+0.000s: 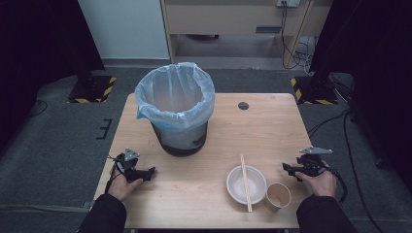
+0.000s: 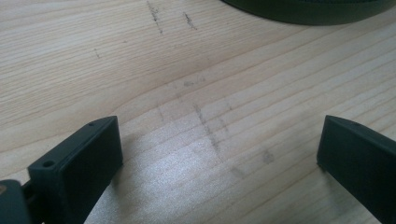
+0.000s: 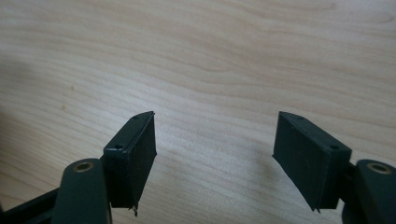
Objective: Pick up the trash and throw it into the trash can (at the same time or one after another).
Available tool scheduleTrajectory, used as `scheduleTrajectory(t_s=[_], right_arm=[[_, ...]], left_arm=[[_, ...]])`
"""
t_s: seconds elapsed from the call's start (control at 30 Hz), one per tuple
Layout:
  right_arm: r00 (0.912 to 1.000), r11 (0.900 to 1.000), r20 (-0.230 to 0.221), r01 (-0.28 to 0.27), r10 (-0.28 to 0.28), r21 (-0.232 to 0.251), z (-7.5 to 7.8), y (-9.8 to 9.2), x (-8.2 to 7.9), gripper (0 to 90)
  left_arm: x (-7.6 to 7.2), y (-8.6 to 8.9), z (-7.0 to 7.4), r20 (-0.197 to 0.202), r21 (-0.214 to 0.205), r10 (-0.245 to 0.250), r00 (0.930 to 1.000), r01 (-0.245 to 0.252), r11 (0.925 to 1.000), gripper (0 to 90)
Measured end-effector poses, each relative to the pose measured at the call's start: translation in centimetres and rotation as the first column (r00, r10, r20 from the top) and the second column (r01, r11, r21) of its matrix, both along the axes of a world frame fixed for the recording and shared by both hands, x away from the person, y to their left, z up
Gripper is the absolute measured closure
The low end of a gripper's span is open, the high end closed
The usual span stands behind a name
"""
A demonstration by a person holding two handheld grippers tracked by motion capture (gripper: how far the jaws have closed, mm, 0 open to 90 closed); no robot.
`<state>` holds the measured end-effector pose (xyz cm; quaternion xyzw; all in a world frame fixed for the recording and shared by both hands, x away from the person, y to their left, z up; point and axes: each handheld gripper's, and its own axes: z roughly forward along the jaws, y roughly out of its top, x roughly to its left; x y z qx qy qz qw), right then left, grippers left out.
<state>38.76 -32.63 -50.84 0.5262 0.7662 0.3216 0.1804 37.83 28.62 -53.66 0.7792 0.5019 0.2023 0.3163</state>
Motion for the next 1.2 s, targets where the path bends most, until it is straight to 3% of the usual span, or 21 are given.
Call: scheduleTrajectory(t_s=[0.1, 0.13, 0.27, 0.47, 0.8, 0.93, 1.2], right_arm=[[0.9993, 0.9996, 0.037, 0.008, -0.009, 0.028, 0.8, -0.1, -0.1, 30.4], [0.9978, 0.9978, 0.06, 0.025, -0.028, 0.062, 1.3, -0.3, -0.3, 30.6], [0.9954, 0.9928, 0.086, 0.033, -0.043, 0.115, 2.4, -0.4, -0.6, 30.1], [0.9879, 0.9858, 0.15, 0.015, -0.04, 0.167, 4.4, -0.1, -1.0, 28.9], [0.9786, 0.9838, 0.204, -0.013, -0.024, 0.179, 7.0, 0.2, -1.7, 25.8], [0.9717, 0.9798, 0.234, -0.077, 0.033, 0.185, 8.5, 0.9, -2.6, 26.7], [0.9692, 0.974, 0.215, -0.157, 0.12, 0.164, 8.9, 1.9, -4.7, 28.4]], left_arm=[[0.0, -0.1, 0.0, 0.0, -0.001, 0.009, 1.0, -0.009, 1.0, 0.0], [-0.1, -0.2, 0.0, 0.0, -0.001, 0.014, 0.9999, -0.014, 0.9999, 0.0], [-0.1, -0.3, 0.0, 0.0, 0.001, 0.014, 0.9999, -0.014, 0.9999, 0.0], [-0.1, -0.6, 0.0, 0.001, 0.0, 0.006, 1.0, -0.006, 1.0, 0.0], [-0.3, -1.2, 0.0, 0.0, -0.002, -0.023, 0.9997, 0.023, 0.9997, 0.0], [-0.3, -1.4, 0.0, -0.002, 0.001, -0.031, 0.9995, 0.031, 0.9995, 0.0], [-0.3, -1.5, 0.0, 0.001, -0.002, -0.031, 0.9995, 0.031, 0.9995, 0.0]])
